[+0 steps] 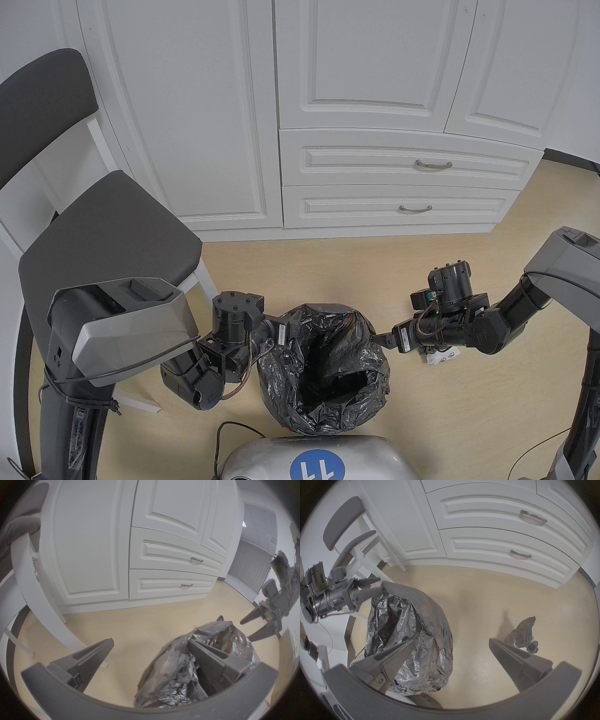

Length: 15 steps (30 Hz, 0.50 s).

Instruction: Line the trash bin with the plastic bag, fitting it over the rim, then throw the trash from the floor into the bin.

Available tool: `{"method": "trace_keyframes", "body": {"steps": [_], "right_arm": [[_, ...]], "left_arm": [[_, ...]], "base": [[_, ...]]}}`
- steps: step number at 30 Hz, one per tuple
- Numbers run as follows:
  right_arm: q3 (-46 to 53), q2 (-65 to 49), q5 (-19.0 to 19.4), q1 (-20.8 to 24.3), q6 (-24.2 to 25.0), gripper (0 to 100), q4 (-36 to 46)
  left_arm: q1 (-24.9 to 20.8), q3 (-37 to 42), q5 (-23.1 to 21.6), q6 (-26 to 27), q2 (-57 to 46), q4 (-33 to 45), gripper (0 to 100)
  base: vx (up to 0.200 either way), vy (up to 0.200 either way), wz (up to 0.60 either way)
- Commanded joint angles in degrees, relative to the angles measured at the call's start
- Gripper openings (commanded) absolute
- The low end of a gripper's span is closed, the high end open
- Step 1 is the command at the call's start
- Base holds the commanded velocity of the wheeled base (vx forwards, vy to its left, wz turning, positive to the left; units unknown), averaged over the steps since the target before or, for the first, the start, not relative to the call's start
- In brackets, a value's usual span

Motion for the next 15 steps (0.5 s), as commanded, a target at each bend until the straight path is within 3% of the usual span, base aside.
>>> {"method": "trace_keyframes", "body": {"steps": [1,7,10,15], "right_arm": [[-0.68,1.64,-0.05,-0.07,0.25,100,-0.60],[-0.06,-3.10,0.04,0.55,0.87,100,-0.60],[3.63,-7.50,0.12,3.98,0.78,100,-0.77],[4.77,-4.16,-1.02,7.23,0.43,100,-1.04]], "left_arm": [[1.38,-1.94,0.04,-0.10,1.58,0.05,100],[2.08,-4.05,0.04,-0.10,3.77,0.14,100],[2.44,-5.99,0.04,-0.36,4.83,0.14,100],[2.44,-6.07,0.04,-1.15,4.56,-0.04,100]], "base": [[0.000,0.000,0.00],[0.000,0.000,0.00],[0.000,0.000,0.00],[0.000,0.000,0.00]]}}
